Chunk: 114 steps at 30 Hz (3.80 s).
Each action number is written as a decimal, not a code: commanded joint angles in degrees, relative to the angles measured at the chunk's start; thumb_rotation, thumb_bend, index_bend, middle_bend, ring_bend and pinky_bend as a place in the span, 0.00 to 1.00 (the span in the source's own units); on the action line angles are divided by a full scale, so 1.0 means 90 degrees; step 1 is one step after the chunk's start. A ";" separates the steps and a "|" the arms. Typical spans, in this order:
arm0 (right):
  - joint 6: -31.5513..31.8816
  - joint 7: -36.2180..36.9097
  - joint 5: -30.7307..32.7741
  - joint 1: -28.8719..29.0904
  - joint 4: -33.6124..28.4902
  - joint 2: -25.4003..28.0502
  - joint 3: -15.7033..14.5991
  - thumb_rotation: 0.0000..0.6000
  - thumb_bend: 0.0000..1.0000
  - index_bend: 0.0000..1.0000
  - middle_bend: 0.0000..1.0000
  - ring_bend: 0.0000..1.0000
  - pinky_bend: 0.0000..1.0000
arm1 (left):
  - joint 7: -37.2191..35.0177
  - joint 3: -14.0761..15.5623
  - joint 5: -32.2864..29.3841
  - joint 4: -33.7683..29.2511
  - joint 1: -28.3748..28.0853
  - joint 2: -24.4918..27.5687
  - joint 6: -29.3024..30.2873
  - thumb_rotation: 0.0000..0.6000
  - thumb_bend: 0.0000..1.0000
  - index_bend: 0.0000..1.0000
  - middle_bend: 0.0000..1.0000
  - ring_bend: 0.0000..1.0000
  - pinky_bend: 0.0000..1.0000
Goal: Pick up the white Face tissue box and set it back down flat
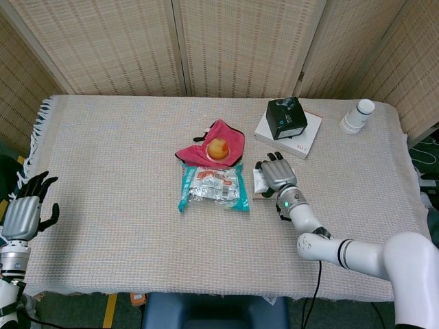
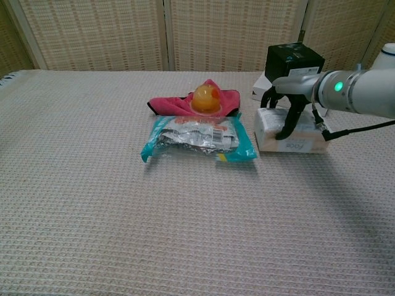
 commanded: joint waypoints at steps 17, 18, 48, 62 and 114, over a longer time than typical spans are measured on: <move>0.1126 1.0233 -0.5540 -0.2626 0.1318 0.0258 0.0437 1.00 0.31 0.45 0.40 0.19 0.00 | 0.0190 0.0039 0.0068 -0.0104 0.0005 -0.0014 0.0078 1.00 0.55 0.15 0.00 0.00 0.11; 0.1147 1.0720 -0.5776 -0.2643 0.1604 0.0167 0.0308 1.00 0.31 0.45 0.40 0.19 0.00 | 0.0204 0.0039 0.0074 -0.0113 0.0004 -0.0014 0.0086 1.00 0.55 0.15 0.00 0.00 0.11; 0.1946 1.4304 -0.6821 -0.2672 0.6985 -0.2617 -0.0496 1.00 0.37 0.45 0.40 0.18 0.00 | 0.0216 0.0028 -0.0061 0.0010 -0.0036 -0.0040 -0.0074 1.00 0.55 0.15 0.00 0.00 0.12; 0.1901 1.3967 -0.6976 -0.2863 0.6607 -0.2112 -0.0779 1.00 0.37 0.38 0.40 0.17 0.00 | 0.0301 0.0046 -0.0011 -0.0068 -0.0028 -0.0046 -0.0008 1.00 0.55 0.15 0.00 0.00 0.12; 0.0386 0.4271 -0.4171 -0.2272 -0.1812 0.2758 0.0177 1.00 0.00 0.00 0.06 0.00 0.00 | 0.0386 -0.0011 -0.0029 -0.0260 0.0052 0.0027 0.0204 1.00 0.55 0.14 0.00 0.00 0.12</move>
